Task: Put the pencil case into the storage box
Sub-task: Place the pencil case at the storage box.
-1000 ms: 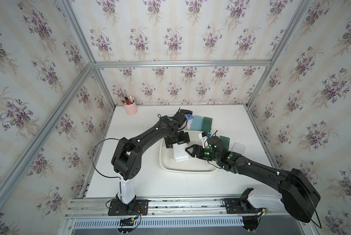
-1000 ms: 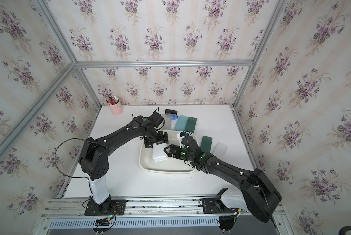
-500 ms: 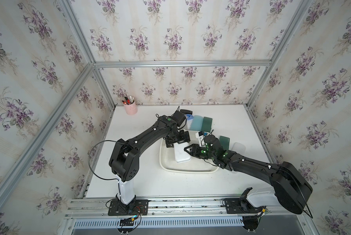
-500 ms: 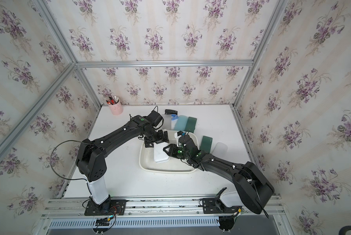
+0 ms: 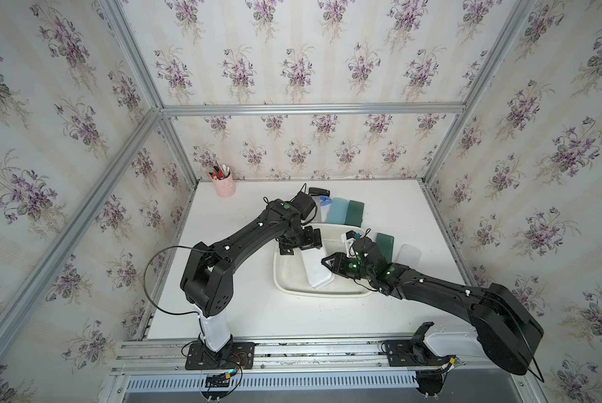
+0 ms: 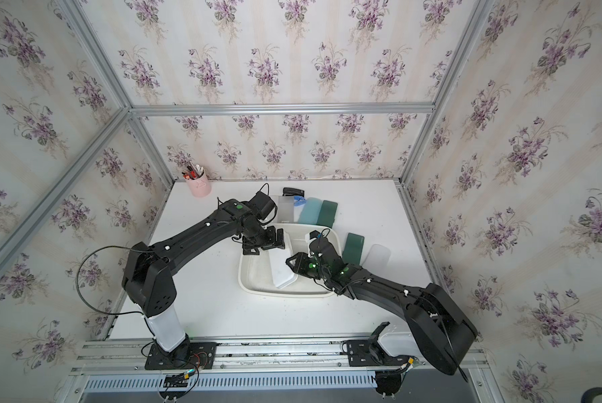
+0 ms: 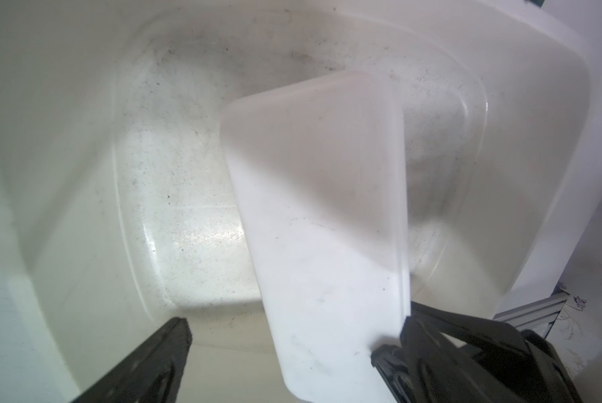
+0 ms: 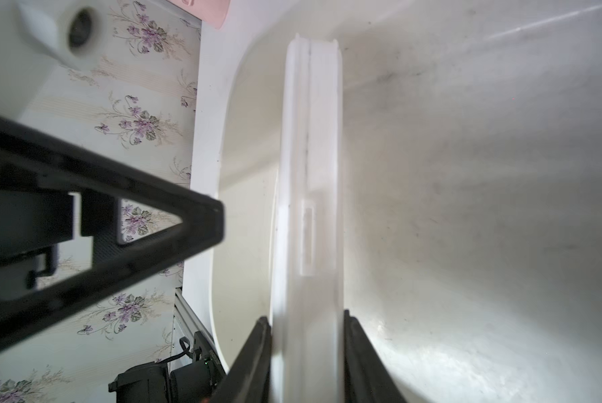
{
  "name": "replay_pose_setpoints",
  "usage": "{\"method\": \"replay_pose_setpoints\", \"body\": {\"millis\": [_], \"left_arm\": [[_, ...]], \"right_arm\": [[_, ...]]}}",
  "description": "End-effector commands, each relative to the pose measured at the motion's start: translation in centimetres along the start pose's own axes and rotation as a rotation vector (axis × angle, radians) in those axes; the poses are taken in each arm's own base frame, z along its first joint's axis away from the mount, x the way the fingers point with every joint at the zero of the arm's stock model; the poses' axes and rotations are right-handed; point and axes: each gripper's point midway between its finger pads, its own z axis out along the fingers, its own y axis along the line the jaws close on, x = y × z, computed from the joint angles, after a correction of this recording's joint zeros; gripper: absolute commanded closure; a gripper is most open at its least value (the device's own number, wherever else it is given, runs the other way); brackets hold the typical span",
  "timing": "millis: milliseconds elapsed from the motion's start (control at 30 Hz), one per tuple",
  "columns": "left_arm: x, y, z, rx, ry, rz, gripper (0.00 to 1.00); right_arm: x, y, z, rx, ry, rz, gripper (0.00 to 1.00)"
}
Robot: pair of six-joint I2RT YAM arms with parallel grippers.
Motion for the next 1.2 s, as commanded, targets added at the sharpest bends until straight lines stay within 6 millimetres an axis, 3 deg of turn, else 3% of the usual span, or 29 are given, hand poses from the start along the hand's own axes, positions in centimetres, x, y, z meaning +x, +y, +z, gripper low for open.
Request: {"method": "replay_pose_setpoints", "body": {"millis": [0,267,467,533,700,833,933,1000,1167], "left_arm": [[-1.2,1.3,-1.4,-0.051,-0.049,0.025,0.01],[-2.9,4.7,-6.6,-0.141,-0.145,0.057,0.01],[-2.6,8.4,-7.2,-0.271,-0.133,0.126,0.0],[-2.5,9.5,-7.1,-0.293,-0.126,0.128,0.01],[-2.2,11.4,-6.9,-0.324,-0.123,0.122,0.01],[-2.1,11.7,-6.4,-0.317,-0.119,0.146,0.01],[-2.1,11.6,-5.9,-0.312,-0.11,0.167,0.0],[-2.3,11.3,-5.6,-0.298,-0.108,0.173,0.0],[-2.4,11.7,-3.7,-0.308,-0.078,0.181,0.01]], "right_arm": [[0.0,-0.3,0.3,0.011,-0.009,0.01,0.66],[-0.6,-1.0,2.4,0.081,0.009,0.024,0.65],[-0.3,-1.0,4.8,0.112,0.055,0.026,0.63],[-0.1,-1.0,5.4,0.128,0.08,0.024,0.55],[0.0,-0.6,5.4,0.195,0.137,-0.019,0.25],[-1.2,0.3,3.1,0.245,0.112,-0.05,0.2],[-2.4,0.5,0.2,0.297,0.056,-0.051,0.19],[-3.1,-0.9,-2.0,0.383,0.029,-0.045,0.19],[-4.7,-7.0,-7.6,0.581,-0.051,0.036,0.19]]}}
